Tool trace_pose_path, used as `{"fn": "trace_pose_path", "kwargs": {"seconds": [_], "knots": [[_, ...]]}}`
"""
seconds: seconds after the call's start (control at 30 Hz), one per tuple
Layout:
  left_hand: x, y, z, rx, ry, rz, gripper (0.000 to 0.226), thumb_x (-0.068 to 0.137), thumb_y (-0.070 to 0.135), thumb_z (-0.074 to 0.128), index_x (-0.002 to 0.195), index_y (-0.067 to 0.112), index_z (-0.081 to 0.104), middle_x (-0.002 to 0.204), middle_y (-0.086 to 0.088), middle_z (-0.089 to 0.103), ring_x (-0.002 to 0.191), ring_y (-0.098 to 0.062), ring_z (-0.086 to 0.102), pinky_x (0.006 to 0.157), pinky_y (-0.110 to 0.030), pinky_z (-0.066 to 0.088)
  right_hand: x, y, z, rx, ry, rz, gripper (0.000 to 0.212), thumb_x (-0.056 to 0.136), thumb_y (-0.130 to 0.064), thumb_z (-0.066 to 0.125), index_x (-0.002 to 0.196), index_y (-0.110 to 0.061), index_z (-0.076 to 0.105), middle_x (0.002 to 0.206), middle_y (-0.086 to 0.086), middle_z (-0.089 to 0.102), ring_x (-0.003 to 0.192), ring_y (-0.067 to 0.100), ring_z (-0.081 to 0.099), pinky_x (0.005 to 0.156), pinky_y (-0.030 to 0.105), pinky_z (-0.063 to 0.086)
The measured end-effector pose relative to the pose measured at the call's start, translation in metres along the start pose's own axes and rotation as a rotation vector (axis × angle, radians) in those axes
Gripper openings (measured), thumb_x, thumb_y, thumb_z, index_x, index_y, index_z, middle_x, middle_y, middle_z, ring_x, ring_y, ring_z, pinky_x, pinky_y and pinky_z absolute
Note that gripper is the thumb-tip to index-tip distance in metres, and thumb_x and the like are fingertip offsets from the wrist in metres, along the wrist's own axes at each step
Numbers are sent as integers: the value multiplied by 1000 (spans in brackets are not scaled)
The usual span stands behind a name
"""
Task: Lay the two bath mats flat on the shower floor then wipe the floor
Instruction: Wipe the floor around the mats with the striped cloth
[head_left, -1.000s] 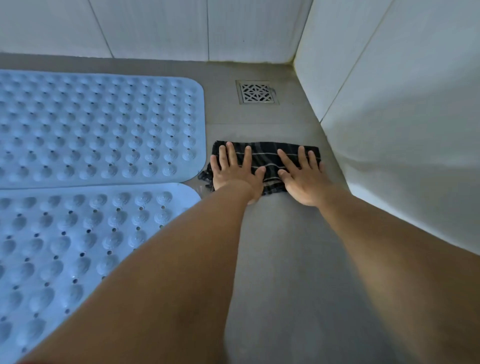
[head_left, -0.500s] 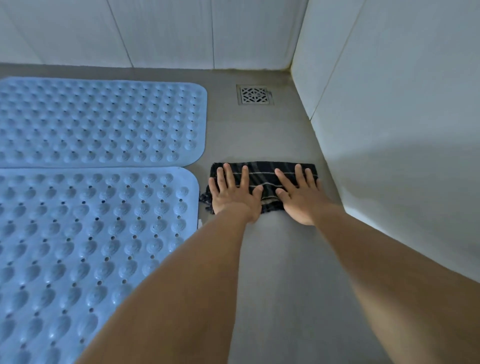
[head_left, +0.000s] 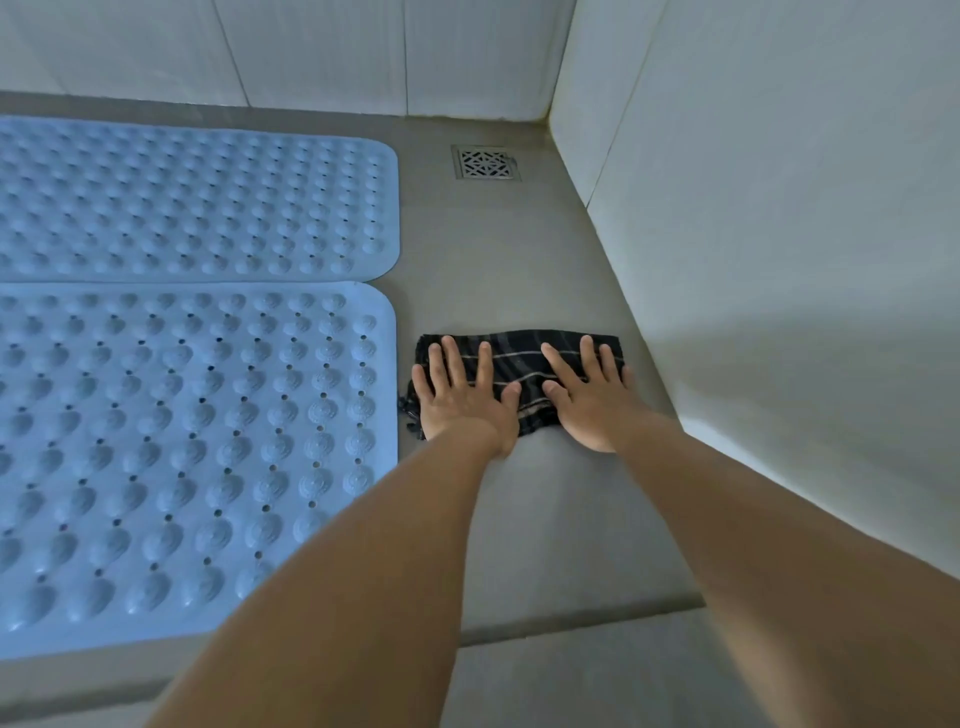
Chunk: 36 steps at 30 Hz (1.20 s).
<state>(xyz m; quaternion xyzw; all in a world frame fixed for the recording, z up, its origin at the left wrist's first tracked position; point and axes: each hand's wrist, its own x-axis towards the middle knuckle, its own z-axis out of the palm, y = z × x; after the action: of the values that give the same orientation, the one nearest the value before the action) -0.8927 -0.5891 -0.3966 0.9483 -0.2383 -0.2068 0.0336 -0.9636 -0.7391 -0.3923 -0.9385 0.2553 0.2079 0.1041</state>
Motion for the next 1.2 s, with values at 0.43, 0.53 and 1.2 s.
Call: {"fn": "trace_pose_path", "kwargs": {"seconds": [0.43, 0.53, 1.2], "knots": [[-100, -4, 31, -21, -69, -1, 67, 101, 58, 5, 152, 28, -27, 158, -13, -36, 146, -31, -33, 119, -52, -19, -94, 3, 35, -1, -72, 1, 56, 105, -53, 12, 153, -48, -18, 163, 9, -27, 151, 31, -23, 121, 52, -8], [-115, -4, 36, -20, -81, 6, 67, 101, 58, 5, 152, 28, -27, 158, -13, -36, 146, -31, -33, 119, -52, -18, -112, 4, 40, 11, -89, 2, 56, 105, -55, 11, 152, -48, -19, 163, 8, -28, 150, 30, -25, 121, 51, -9], [-139, -50, 29, 164, -166, 319, 79, 98, 65, 32, 156, 39, -15, 161, -19, -27, 150, -33, -24, 122, -50, -7, -162, 21, 34, -108, -182, -139, 75, 96, -71, 34, 151, -54, -14, 165, 3, -22, 152, 28, -18, 122, 48, 4]]}}
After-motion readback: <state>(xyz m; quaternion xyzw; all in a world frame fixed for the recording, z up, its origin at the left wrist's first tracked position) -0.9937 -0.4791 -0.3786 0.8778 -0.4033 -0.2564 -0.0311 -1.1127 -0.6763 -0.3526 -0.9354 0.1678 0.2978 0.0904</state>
